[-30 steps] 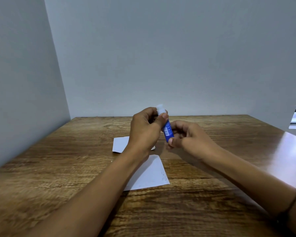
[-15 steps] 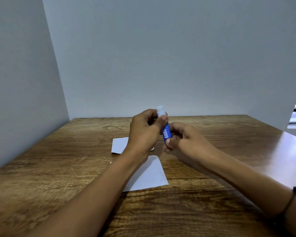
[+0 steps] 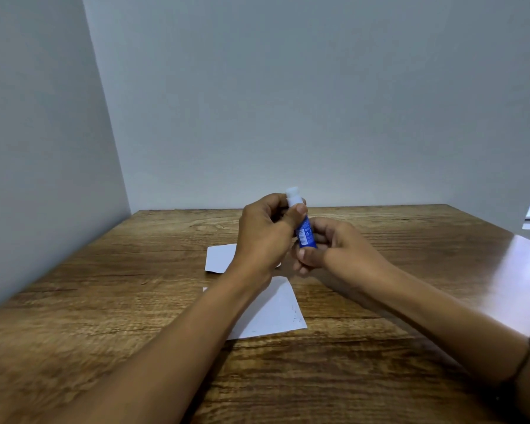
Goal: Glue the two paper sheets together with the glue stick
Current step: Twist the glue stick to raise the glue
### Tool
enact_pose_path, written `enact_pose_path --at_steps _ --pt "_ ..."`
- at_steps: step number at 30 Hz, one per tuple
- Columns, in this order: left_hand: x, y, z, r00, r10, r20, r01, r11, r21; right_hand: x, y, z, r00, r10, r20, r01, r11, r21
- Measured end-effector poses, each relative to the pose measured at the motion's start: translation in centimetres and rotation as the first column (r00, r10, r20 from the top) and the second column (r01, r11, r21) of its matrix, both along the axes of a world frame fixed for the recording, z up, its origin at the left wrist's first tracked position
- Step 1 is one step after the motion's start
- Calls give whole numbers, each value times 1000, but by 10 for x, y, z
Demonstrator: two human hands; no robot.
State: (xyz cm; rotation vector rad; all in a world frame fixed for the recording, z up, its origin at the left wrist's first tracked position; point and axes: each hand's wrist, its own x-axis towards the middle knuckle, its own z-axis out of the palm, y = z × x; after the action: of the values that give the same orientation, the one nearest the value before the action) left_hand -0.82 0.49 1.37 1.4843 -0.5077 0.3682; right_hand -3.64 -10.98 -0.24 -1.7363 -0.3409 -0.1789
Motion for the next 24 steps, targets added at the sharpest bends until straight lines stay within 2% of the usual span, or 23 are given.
enact_pose_path --at_steps 3,5,7,11,15,17,21,24 --pt "1 1 0 1000 3 -9 -3 1000 -4 0 -2 -1 1000 -15 -5 15 999 -36" --pt "1 1 0 1000 6 -15 -6 1000 0 -1 -2 -2 997 -82 17 83 989 -126" --pt "0 1 0 1000 5 -18 -5 1000 -3 -1 -1 0 991 -129 42 134 979 -151" --pt "-1 0 2 1000 6 -9 -6 1000 -8 -3 -3 5 983 -172 64 179 976 -128" --pt "0 1 2 1000 13 -16 -13 1000 -12 -3 -2 4 995 -93 -40 94 995 27" --pt "0 1 1 1000 9 -20 -10 1000 -18 -2 -2 3 995 -94 -40 96 995 42" --pt "1 1 0 1000 6 -25 -6 1000 -20 -3 -3 1 990 -130 58 138 975 -173" --pt "2 0 -1 1000 5 -25 -5 1000 -17 -2 -3 2 985 -157 76 168 970 -174"
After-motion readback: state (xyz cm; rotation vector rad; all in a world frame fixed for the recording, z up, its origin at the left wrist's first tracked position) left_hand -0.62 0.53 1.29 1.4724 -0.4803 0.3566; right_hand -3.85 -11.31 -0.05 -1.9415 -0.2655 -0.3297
